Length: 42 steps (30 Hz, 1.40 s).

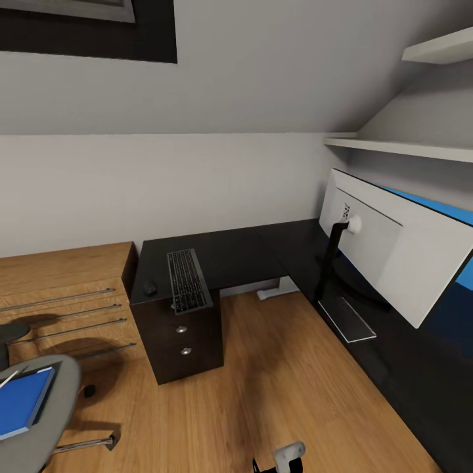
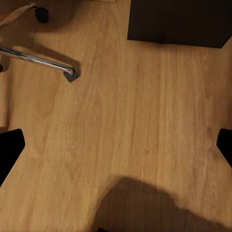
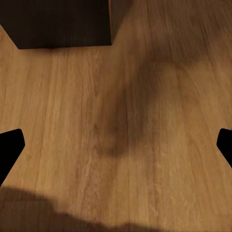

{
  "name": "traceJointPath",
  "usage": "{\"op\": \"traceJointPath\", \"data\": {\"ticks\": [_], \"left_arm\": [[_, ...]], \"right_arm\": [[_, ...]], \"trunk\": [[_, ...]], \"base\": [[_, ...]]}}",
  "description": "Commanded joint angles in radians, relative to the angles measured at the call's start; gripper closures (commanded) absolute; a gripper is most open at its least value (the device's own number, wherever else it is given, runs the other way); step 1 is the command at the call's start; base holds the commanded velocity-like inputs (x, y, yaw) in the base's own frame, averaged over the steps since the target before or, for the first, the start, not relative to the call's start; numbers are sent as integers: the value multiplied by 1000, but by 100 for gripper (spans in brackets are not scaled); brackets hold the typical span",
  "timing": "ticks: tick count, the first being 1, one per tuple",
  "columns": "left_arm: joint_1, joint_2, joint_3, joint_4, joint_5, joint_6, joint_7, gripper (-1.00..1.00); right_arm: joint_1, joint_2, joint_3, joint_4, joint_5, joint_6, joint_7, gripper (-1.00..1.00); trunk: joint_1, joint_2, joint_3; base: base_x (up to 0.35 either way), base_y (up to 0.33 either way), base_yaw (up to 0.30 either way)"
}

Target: In the bedroom, organize the workspace by keeping the computer under the desk, ensuring the monitor is on the desk, placing the keyboard on the desk next to the monitor, placing the mouse on the desk next to the keyboard, moving the folder from the swivel chair onto the desk next to the mouse, stacking the notebook on top of the folder with the pen on top of the notebook, and positioning the swivel chair next to the desk.

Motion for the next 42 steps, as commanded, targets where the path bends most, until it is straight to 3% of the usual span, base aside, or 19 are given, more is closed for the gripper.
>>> {"op": "traceJointPath", "data": {"ticks": [1,21,33,42], "left_arm": [[0,1,-2,-1,10,-3,3,-100],[0,2,-3,0,12,-2,5,-100],[0,2,-3,0,12,-1,6,-100],[0,2,-2,0,12,-2,4,-100]], "right_arm": [[-1,0,9,1,-5,-3,-5,-100],[-1,0,10,-1,-5,-15,-4,-100],[-1,0,10,1,-5,-19,-5,-100],[-1,0,9,0,-5,-20,-5,-100]], "trunk": [[0,-1,-1],[0,-1,-1],[0,-1,-1],[0,-1,-1]], "base": [[0,0,0],[0,-68,30],[-2,-12,269],[-115,-224,154]]}}
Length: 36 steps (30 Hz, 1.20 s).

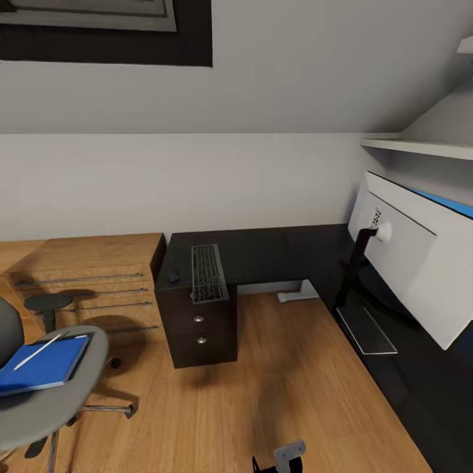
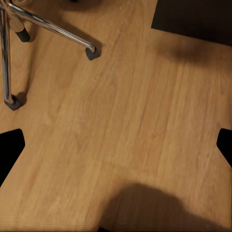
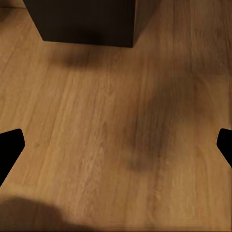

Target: In the bedroom, organize the workspace by keeping the computer under the desk, ensuring the monitor is on the desk, placing the keyboard on the desk next to the monitor, placing the mouse on the desk next to the keyboard, moving the folder from the swivel chair onto the desk next to the mouse, stacking the notebook on top of the folder with the pen on top of the notebook, and positioning the swivel chair next to the desk.

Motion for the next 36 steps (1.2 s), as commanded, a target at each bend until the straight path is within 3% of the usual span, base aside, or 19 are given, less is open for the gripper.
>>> {"op": "traceJointPath", "data": {"ticks": [1,14,22,27,36], "left_arm": [[0,0,-2,-1,10,-3,3,-100],[0,2,2,-3,8,-3,5,-100],[0,1,0,-1,10,-2,5,-100],[0,0,-2,-1,10,-1,6,-100],[0,0,-3,-1,10,-1,6,-100]], "right_arm": [[0,0,9,1,-5,-2,-5,-100],[0,0,9,-3,-5,-3,-5,-100],[0,0,9,-94,7,-28,-9,-100],[-2,-10,6,-271,7,126,-13,-100],[-2,-138,-17,-757,2,569,-39,-100]], "trunk": [[0,-1,-1],[0,-1,-1],[-31,55,24],[-50,90,40],[-84,153,68]], "base": [[-59,-129,37],[-13,-27,8],[0,0,0],[0,0,0],[0,0,0]]}}
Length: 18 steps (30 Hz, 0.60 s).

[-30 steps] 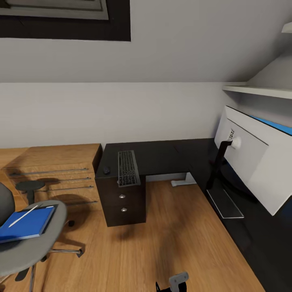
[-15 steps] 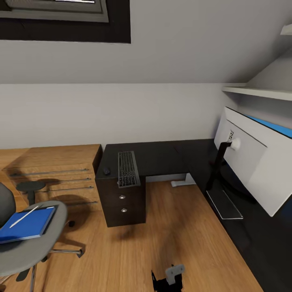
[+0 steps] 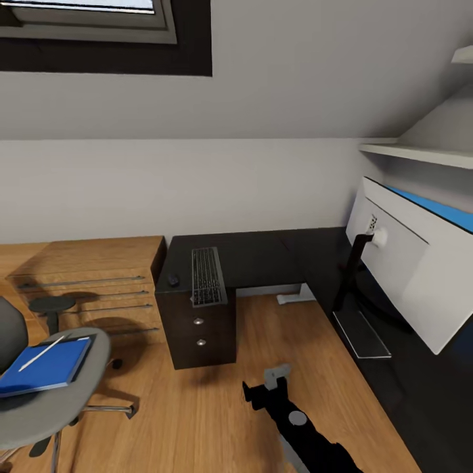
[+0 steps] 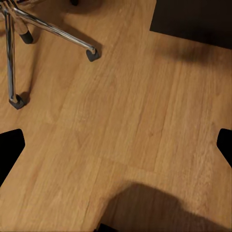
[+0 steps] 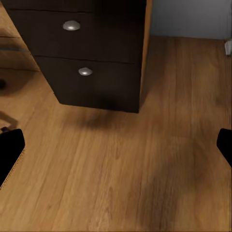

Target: In the bedroom, organize the workspace by keeping the computer under the desk, ensuring the monitor is on the desk, placing the keyboard on the desk next to the monitor, placing the mouse on the desk next to the keyboard, moving the folder from the swivel chair onto the desk next to the mouse, stacking the notebook on top of the folder with the pen on top of the notebook, and positioning the swivel chair next to the desk.

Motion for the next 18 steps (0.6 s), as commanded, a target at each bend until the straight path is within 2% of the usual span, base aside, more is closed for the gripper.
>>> {"op": "traceJointPath", "data": {"ticks": [1,4,9,11,12,15,18], "left_arm": [[0,0,-2,-1,10,-3,3,-100],[0,0,-2,-1,10,-3,3,-100],[0,0,-2,-1,10,-3,3,-100],[0,0,-2,-1,10,-3,3,-100],[0,0,-2,-1,10,-3,3,-100],[0,0,-2,-1,10,-3,2,-100],[0,0,-1,-1,10,-3,2,-100]], "right_arm": [[-1,-24,-18,-114,-9,113,-13,-100],[-1,-45,-72,-259,-9,276,-17,-100],[-1,-61,-190,-444,-5,516,-19,-100],[-1,-65,-241,-498,-5,586,-17,-100],[-1,-71,-294,-535,-6,634,-14,-100],[-1,-81,-366,-558,-5,675,-7,-100],[-1,-89,-413,-548,-1,690,-4,-100]], "trunk": [[-4,7,2],[-15,28,12],[-34,63,27],[-38,70,30],[-38,70,30],[-38,70,30],[-38,70,30]], "base": [[0,0,0],[0,0,0],[0,0,0],[0,0,0],[0,0,0],[0,0,0],[0,0,0]]}}
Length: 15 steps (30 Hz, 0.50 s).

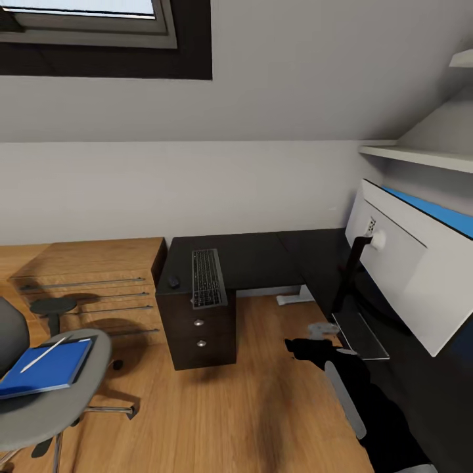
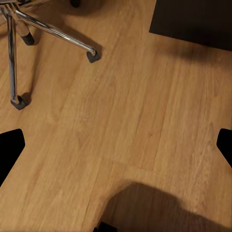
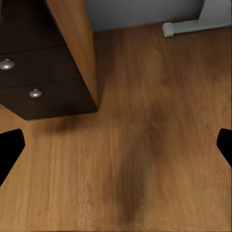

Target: In the bedroom, organize the workspace by keeping the computer under the desk, ensuring the monitor is on the desk, placing the keyboard on the desk next to the monitor, placing the mouse on the desk next to the keyboard, moving the folder from the swivel chair onto the desk next to the mouse, stacking the notebook on top of the folder with the pen on top of the notebook, and positioning the swivel chair next to the desk.

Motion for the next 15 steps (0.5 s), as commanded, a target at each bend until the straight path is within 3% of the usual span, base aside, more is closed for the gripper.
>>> {"op": "traceJointPath", "data": {"ticks": [1,5,8,11,15], "left_arm": [[0,0,-2,-1,10,-3,3,-100],[0,0,-2,0,10,-3,4,-100],[0,0,-1,0,10,-3,4,-100],[0,0,-1,0,10,-4,3,-100],[0,0,-1,1,10,-5,2,-100]], "right_arm": [[-1,-4,-8,8,-10,3,-10,-100],[-2,-22,-34,49,-8,-27,-9,-100],[-2,-46,-46,69,-8,-99,-12,-100],[-2,-58,-52,71,-9,-159,-14,-100],[-2,-63,-66,57,-11,-186,-15,-100]], "trunk": [[0,-1,-1],[0,-1,-1],[0,-1,-1],[0,-1,-1],[0,-1,-1]], "base": [[0,0,0],[0,0,0],[0,0,0],[0,0,0],[0,0,0]]}}
